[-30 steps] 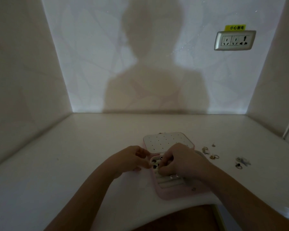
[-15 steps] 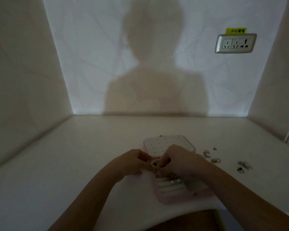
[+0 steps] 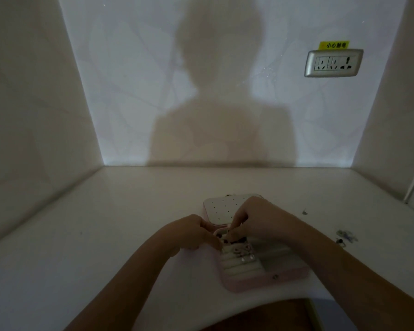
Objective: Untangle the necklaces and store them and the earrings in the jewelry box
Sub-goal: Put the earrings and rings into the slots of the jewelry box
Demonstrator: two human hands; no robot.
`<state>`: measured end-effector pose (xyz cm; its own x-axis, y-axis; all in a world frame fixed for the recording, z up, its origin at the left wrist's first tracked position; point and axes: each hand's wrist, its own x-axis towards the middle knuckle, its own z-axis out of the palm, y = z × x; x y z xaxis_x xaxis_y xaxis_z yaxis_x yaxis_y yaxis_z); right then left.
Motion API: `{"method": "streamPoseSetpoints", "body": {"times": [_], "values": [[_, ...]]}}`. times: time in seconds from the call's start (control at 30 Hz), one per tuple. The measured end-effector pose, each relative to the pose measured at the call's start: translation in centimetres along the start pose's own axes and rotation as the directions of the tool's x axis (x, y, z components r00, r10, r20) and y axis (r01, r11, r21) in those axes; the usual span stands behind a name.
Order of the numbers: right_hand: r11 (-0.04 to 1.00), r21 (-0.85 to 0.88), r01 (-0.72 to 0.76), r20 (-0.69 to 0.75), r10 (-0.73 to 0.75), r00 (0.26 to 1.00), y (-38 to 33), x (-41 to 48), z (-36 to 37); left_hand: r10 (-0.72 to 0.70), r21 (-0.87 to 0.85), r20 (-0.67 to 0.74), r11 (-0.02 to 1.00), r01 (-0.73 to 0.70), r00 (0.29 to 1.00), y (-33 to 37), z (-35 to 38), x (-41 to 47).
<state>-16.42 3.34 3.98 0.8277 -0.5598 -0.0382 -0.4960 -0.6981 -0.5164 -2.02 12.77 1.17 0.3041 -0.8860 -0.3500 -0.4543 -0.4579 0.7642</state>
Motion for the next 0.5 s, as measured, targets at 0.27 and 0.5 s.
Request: {"method": "streamPoseSetpoints", "body": {"times": [0.27,0.5], "values": [[0.998,0.042,-0.055,-0.08,0.058,0.995,3.4,-1.3,-4.1,-0.018,0.048,-0.035,0.999,0.02,0.999,0.8,0.1,-0.4],[0.985,-0.068,-0.161,-0.104,0.154,0.983,9.2,-2.1,-8.0,0.232,0.152,-0.318,0.969,-0.193,0.919,3.1,0.6,-0.1]]}}
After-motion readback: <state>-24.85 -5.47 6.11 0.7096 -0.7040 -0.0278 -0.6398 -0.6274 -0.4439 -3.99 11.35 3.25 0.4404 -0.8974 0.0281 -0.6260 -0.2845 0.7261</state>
